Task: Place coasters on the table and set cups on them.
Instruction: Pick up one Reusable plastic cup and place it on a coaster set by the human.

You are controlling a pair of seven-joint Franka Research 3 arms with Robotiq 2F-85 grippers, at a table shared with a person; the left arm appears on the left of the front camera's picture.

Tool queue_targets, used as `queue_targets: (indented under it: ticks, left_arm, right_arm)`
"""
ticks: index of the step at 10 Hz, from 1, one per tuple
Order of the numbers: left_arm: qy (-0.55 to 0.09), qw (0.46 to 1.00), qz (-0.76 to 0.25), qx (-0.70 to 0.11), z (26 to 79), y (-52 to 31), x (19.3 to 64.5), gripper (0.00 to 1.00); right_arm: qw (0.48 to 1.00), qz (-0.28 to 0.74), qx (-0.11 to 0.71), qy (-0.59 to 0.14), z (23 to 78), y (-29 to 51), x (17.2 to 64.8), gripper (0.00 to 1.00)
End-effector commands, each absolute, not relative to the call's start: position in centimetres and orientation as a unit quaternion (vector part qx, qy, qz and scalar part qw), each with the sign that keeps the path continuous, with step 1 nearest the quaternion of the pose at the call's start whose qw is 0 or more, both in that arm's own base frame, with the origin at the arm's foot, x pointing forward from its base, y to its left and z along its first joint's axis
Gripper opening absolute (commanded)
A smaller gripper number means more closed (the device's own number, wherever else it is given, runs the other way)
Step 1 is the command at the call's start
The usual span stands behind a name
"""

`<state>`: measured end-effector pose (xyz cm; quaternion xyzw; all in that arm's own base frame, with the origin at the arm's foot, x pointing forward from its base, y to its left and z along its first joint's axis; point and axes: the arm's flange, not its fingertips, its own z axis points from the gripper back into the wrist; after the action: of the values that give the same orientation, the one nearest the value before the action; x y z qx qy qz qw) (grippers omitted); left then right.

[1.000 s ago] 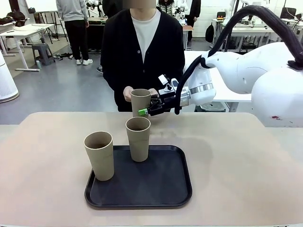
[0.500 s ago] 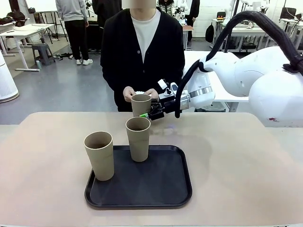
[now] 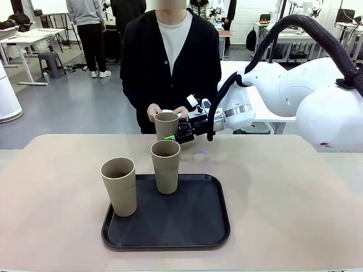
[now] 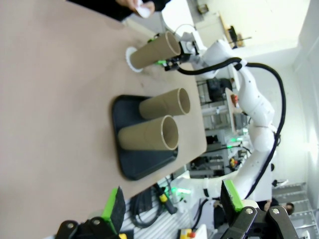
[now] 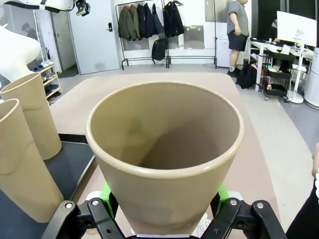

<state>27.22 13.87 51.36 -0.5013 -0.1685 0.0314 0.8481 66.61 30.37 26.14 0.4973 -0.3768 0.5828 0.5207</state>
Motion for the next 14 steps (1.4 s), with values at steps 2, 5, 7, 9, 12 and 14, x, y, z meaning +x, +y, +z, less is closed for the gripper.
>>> queue_targets:
  ticks: [2, 5, 7, 9, 12, 14]
  left_arm:
    - [-0.178, 0.845, 0.024, -0.504, 51.4, 14.0, 27.3, 1.0]
    - [-0.178, 0.845, 0.024, -0.504, 51.4, 14.0, 27.3, 1.0]
    - [-0.178, 0.845, 0.024, -0.504, 51.4, 14.0, 27.3, 1.0]
    - [-0.178, 0.845, 0.024, -0.504, 51.4, 14.0, 27.3, 1.0]
    - [-0.178, 0.845, 0.024, -0.504, 51.4, 14.0, 27.3, 1.0]
    - [-0.178, 0.845, 0.024, -0.504, 51.4, 14.0, 27.3, 1.0]
  right_arm:
    - [0.515, 0.59, 0.498, -0.372, 26.5, 30.8, 67.7, 0.85]
    - [0.514, 0.592, 0.502, -0.366, 26.5, 30.4, 67.6, 0.85]
    - [0.518, 0.583, 0.498, -0.38, 26.3, 30.5, 66.8, 0.85]
    - [0.518, 0.583, 0.498, -0.38, 26.3, 30.5, 66.8, 0.85]
    - [0.518, 0.583, 0.498, -0.38, 26.3, 30.5, 66.8, 0.85]
    - [0.507, 0.586, 0.507, -0.377, 26.0, 30.5, 66.7, 0.85]
